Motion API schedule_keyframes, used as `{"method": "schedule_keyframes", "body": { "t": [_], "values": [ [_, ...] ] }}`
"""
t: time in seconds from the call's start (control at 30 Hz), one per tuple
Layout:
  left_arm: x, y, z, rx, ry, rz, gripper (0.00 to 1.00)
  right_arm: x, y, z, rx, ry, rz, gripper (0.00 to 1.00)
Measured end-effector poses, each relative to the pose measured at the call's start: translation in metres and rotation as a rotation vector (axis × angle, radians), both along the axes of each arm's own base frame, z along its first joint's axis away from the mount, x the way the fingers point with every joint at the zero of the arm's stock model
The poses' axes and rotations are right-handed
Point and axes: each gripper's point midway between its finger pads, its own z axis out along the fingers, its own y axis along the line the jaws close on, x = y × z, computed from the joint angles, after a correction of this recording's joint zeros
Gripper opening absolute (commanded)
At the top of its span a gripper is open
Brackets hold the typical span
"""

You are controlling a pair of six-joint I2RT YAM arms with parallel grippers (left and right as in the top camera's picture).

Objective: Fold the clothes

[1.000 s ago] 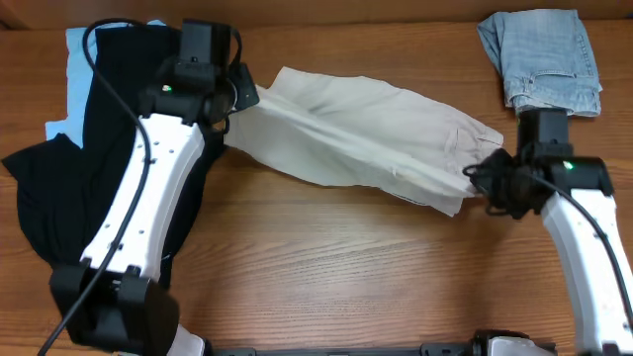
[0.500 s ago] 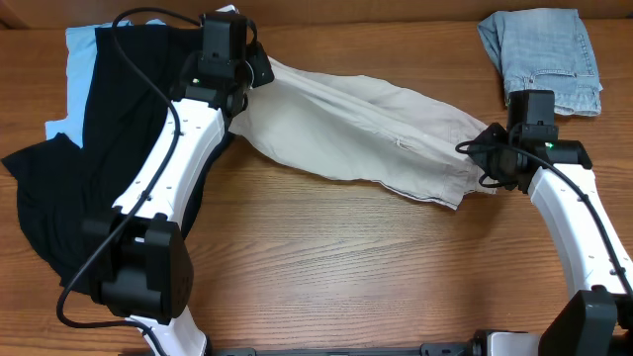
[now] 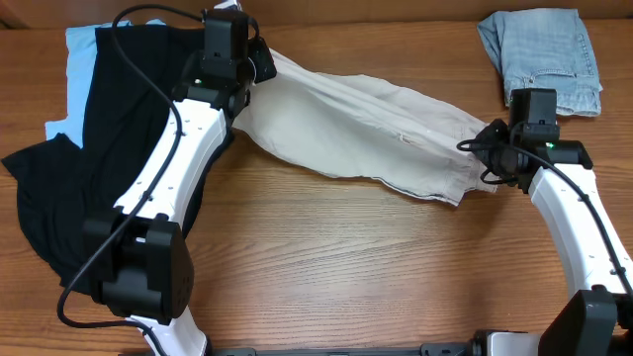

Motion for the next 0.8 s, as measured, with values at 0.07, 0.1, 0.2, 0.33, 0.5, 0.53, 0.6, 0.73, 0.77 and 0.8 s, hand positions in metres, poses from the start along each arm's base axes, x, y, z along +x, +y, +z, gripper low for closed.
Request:
{"method": "schedule_keyframes", "body": {
  "t": [0.07,0.1,0.2,0.33,0.5,0.53,0.6,0.73,0.77,0.8],
  "values": [
    [0.000,-0.001,0.000,0.000,-0.001,-0.002,0.10,0.000,0.000,0.000,-0.002,-0.002,-0.001,0.04],
    [0.000,-0.002,0.000,0.000,-0.001,-0.003,0.10,0.001,-0.001,0.001,-0.005,-0.004,-0.003,0.04],
    [0.000,-0.002,0.001,0.000,-0.003,-0.003,0.13,0.003,-0.003,0.002,-0.015,-0.013,-0.008,0.04],
    [0.005,-0.003,-0.001,-0.003,-0.018,-0.003,0.13,0.004,-0.006,0.003,-0.029,-0.019,-0.016,0.04],
    [0.018,-0.006,-0.037,0.003,0.018,-0.002,0.40,0.012,-0.010,-0.005,-0.043,-0.021,-0.025,0.18],
    [0.023,-0.007,-0.045,-0.001,0.013,0.004,0.55,0.017,-0.011,-0.009,-0.047,-0.026,-0.027,0.29],
    [0.032,-0.008,-0.051,-0.004,-0.011,0.004,1.00,0.032,-0.014,-0.013,-0.059,-0.065,-0.030,0.93],
    [0.052,-0.012,-0.038,-0.032,-0.126,0.010,1.00,0.067,-0.025,-0.007,-0.098,-0.198,-0.035,1.00],
    [0.056,-0.012,-0.031,-0.039,-0.156,0.010,1.00,0.075,-0.026,-0.001,-0.106,-0.237,-0.032,1.00],
    [0.057,-0.013,-0.028,-0.041,-0.166,0.010,1.00,0.079,-0.027,0.003,-0.111,-0.262,-0.031,1.00]
  ]
}}
